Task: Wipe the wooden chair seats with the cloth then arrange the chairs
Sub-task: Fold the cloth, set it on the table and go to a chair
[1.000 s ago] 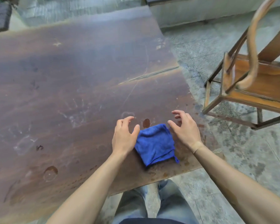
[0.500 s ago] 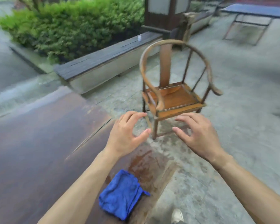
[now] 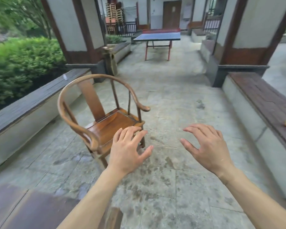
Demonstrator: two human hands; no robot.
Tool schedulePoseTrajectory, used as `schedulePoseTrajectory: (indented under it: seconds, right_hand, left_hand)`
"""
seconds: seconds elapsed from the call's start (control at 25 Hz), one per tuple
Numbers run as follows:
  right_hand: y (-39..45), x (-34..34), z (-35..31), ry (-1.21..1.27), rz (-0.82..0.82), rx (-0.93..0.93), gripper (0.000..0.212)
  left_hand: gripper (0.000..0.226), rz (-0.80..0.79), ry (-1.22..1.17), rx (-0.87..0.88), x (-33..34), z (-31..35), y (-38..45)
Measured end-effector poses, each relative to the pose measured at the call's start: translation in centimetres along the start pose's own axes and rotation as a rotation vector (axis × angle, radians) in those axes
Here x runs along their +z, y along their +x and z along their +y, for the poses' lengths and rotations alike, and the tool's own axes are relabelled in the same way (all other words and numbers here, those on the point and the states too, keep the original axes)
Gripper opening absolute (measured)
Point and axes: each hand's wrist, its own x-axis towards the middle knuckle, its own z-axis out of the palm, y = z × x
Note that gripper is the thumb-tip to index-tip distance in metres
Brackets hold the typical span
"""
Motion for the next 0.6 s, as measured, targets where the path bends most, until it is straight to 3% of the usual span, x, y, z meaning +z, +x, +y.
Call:
schedulePoseTrajectory:
  seconds: [0.32,0.6]
  right_hand:
    - [2.8,-0.3,12.7,-0.066,-0.034,0.048,0.042]
    - [7.8,4.2,19.9,-0.075,-0.098,0.084,0.045]
  left_hand:
    - [0.051,-0.032,0.004,-0.001,9.3,8.0,9.2]
    - [0.053,-0.065,0.016,0.005,15.7,7.5,16.6]
